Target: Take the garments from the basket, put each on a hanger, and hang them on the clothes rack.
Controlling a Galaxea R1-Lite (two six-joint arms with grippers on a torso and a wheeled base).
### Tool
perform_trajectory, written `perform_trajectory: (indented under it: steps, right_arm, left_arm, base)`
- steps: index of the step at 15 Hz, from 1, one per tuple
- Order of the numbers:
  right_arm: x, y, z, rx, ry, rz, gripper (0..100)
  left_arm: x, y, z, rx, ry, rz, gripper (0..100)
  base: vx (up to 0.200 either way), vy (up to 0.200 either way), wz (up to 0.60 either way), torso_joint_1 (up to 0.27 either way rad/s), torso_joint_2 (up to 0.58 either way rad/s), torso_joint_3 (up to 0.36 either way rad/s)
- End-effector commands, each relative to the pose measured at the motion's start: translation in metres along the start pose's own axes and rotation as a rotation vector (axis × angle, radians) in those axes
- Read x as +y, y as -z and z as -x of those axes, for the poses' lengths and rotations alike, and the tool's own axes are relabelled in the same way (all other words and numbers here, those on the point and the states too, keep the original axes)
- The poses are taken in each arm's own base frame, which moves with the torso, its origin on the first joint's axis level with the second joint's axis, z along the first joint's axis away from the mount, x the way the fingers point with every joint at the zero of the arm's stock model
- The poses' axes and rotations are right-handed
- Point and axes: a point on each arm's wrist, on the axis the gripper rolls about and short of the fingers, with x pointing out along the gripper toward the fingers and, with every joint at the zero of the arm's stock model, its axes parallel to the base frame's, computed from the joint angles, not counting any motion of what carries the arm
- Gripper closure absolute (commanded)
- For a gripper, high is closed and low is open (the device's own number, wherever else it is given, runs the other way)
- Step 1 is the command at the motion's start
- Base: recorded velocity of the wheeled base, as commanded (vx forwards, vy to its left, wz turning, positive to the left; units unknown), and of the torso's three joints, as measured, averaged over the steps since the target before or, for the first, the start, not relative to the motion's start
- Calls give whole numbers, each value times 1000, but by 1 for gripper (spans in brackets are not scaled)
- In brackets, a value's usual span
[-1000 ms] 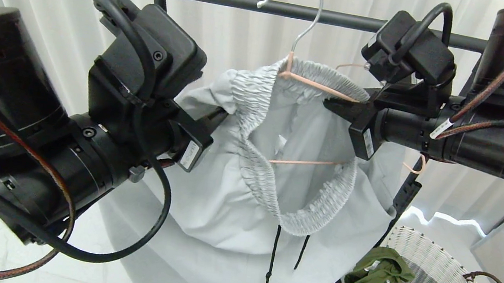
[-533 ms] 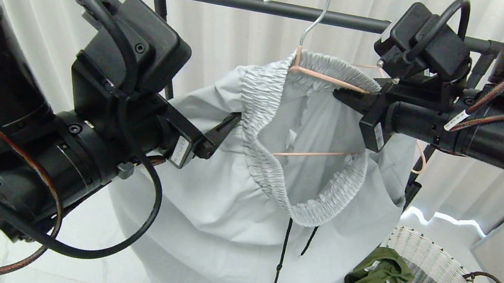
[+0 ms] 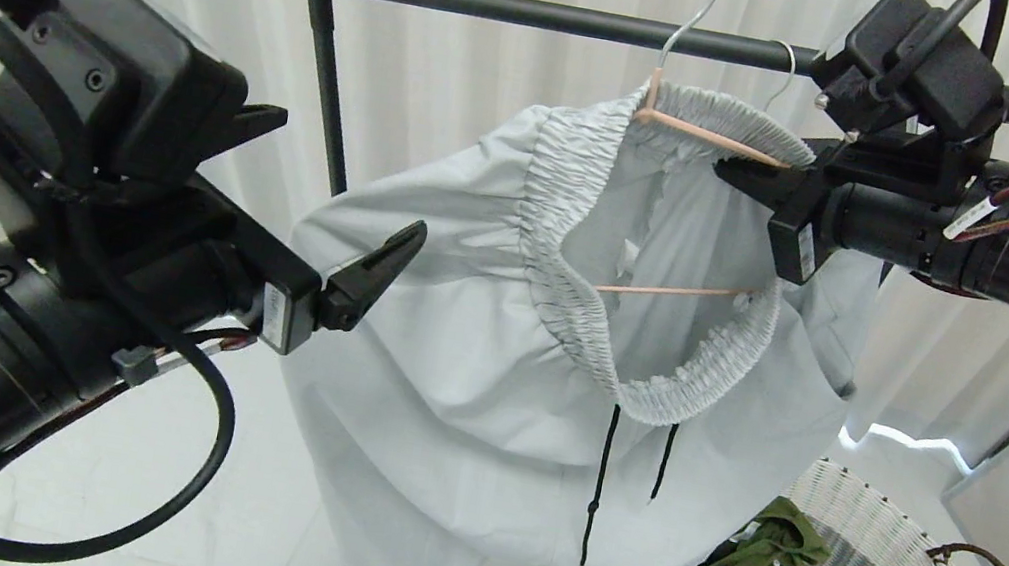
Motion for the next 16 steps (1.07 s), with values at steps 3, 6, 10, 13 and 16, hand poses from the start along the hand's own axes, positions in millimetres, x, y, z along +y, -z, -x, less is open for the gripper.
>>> perform_trajectory:
  steps: [3, 6, 10, 13, 16]
  right_arm:
    - [-2, -3, 3, -10, 6, 0, 100]
    - [-4, -6, 9, -19, 15, 0, 100]
    - [-3, -9, 12, -29, 11, -1, 100]
    - [3, -14, 15, -48, -7, -2, 100]
    - [5, -15, 19, -47, -12, -2, 100]
  left_arm:
    - [10, 49, 40, 151, -49, 38, 0]
    - [15, 67, 42, 232, -95, 49, 0]
    - [13, 88, 44, 315, -86, 124, 0]
    - [11, 93, 35, 342, -75, 127, 0]
    - [10, 95, 29, 352, -72, 126, 100]
  base:
    - [0, 0, 0, 0, 0, 0]
    - [0, 0, 0, 0, 0, 0]
    - [0, 0, 0, 0, 0, 0]
    - [0, 0, 0, 0, 0, 0]
    - [0, 0, 0, 0, 0, 0]
